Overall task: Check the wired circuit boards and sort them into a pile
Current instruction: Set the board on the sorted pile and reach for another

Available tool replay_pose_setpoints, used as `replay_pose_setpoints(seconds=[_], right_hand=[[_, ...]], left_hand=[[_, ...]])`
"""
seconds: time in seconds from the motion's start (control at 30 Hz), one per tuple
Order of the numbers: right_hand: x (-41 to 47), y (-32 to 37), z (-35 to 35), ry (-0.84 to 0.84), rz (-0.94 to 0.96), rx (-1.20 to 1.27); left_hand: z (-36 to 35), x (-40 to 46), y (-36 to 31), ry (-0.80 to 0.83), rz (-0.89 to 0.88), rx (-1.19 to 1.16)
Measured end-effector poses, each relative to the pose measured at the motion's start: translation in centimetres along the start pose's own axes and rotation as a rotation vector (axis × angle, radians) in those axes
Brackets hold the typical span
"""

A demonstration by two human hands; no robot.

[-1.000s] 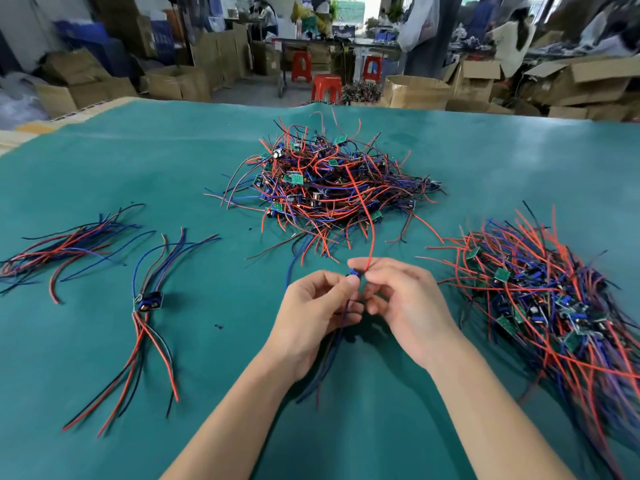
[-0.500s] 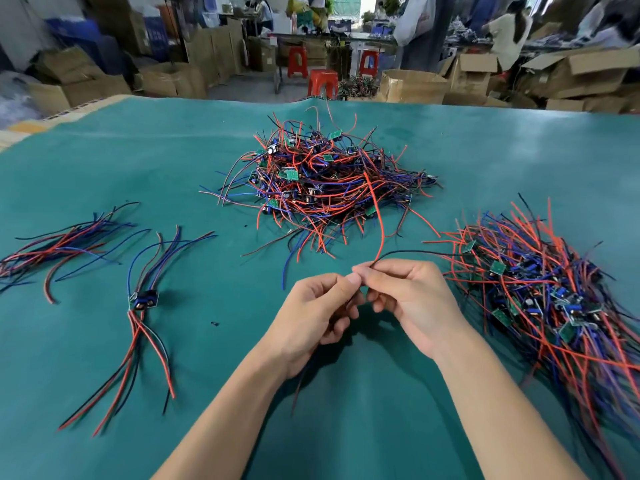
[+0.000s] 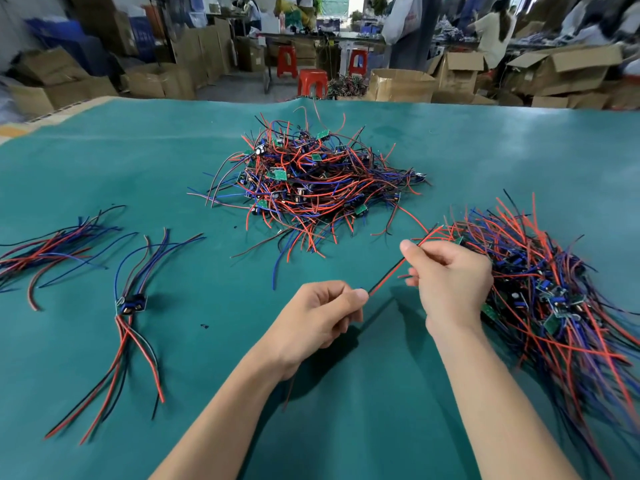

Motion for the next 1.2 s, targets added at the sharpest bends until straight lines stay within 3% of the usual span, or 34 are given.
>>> replay_pose_setpoints(seconds=[0.13, 0.23, 0.5, 0.6, 0.67, 0.73, 0.8, 1.07, 1.2], right_hand=[[0.3, -0.2, 0.1, -0.062, 0.136, -0.156], [0.6, -0.6, 0.3, -0.081, 0.119, -0.204], [1.2, 0.5, 0.6, -0.133, -0.433, 0.583], [0.2, 1.2, 0.2, 0.008, -0.492, 0.622], [-1.3, 1.4, -1.0, 0.224, -0.438, 0.415], [-3.1, 1.3, -2.4, 0.494, -0.284, 0.126], [-4.3, 1.1, -3.2, 0.666, -0.118, -0.011], [-3.6, 1.5, -2.1, 0.737, -0.011, 0.067], [-2.3, 1.5, -1.7, 0.507, -0.071, 0.194]], left_hand=[[0.3, -0.1, 0.0, 0.049, 0.000, 0.030], [0.4, -0.1, 0.1, 0.072, -0.002, 0.036], [0.6, 0.0, 0.3, 0.027, -0.020, -0.074], [0.7, 0.4, 0.5, -0.086, -0.005, -0.202], [0.6, 0.6, 0.6, -0.153, 0.009, -0.245], [0.6, 0.6, 0.8, -0.175, 0.005, -0.237], [0.6, 0.5, 0.9, -0.182, -0.018, -0.185], [0.6, 0.3, 0.4, -0.102, -0.030, -0.195], [0.3, 0.2, 0.3, -0.014, -0.016, -0.167]])
Point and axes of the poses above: each hand's wrist, its own x-axis towards the middle knuckle, its own z-axis out of the back of the hand, y = z × x, the point moved 1 cm from there along x, towards the middle knuckle, and after that the axes turned 2 degrees about x, right-handed, at the moved point
